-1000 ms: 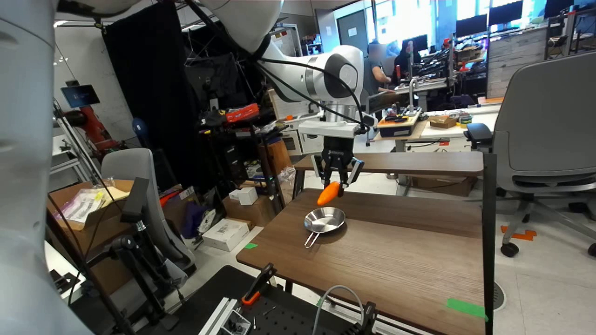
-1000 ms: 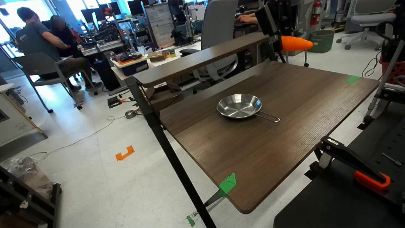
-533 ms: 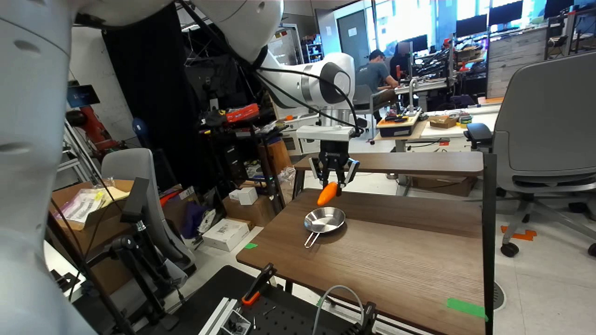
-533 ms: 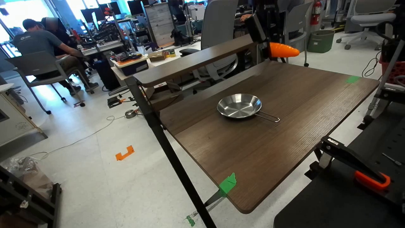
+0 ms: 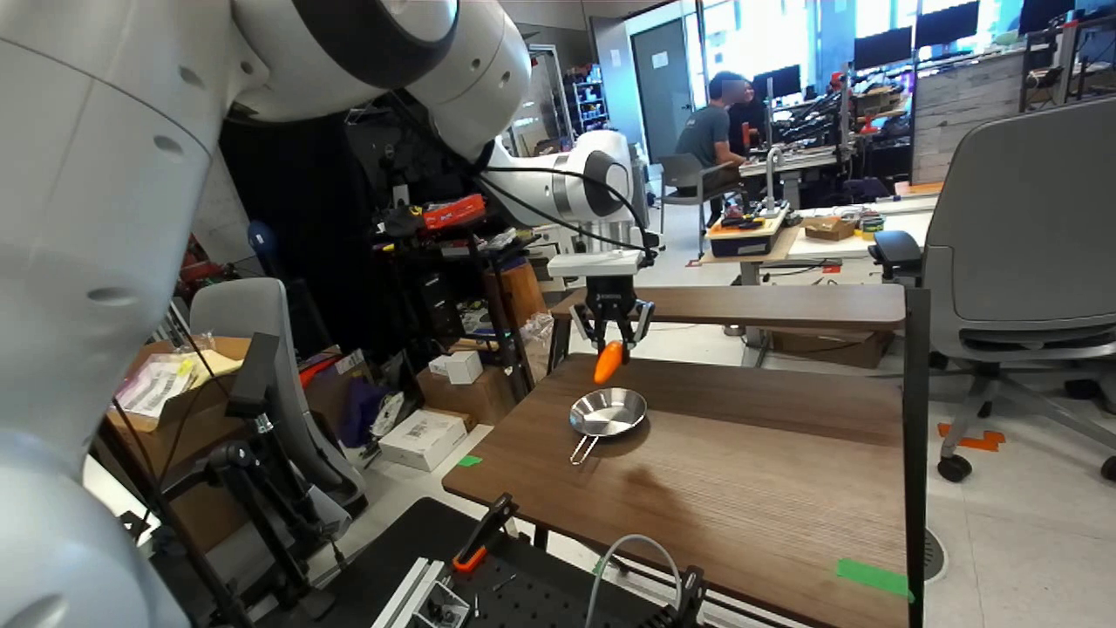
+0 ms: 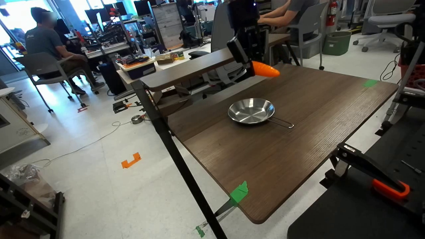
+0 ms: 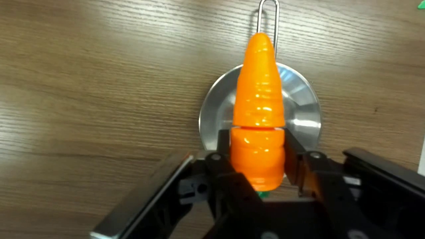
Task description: Pick the carrot and put it on the pan
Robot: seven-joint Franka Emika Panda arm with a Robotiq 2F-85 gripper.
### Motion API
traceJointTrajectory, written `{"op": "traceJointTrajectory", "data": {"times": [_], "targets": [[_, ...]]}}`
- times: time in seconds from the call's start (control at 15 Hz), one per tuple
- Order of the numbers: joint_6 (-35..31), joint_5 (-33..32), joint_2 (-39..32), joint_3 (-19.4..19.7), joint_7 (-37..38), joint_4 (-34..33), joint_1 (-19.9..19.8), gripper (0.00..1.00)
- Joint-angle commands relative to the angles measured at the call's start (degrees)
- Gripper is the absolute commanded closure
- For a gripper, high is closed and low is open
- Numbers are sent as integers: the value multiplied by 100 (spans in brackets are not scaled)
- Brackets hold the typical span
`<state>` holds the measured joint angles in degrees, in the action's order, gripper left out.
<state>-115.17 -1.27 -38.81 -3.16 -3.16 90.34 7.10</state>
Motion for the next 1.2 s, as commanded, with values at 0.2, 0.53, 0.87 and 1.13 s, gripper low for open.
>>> {"op": "traceJointTrajectory", "data": {"times": [0.2, 0.53, 0.87, 1.13], "targets": [[54, -221, -870, -118, -2, -1150, 279, 86], [292, -122, -1070, -317, -158, -1441, 326, 86], [362, -105, -1075, -384, -213, -1391, 314, 86], [490, -116, -1146, -371, -225, -1425, 313, 86]]}}
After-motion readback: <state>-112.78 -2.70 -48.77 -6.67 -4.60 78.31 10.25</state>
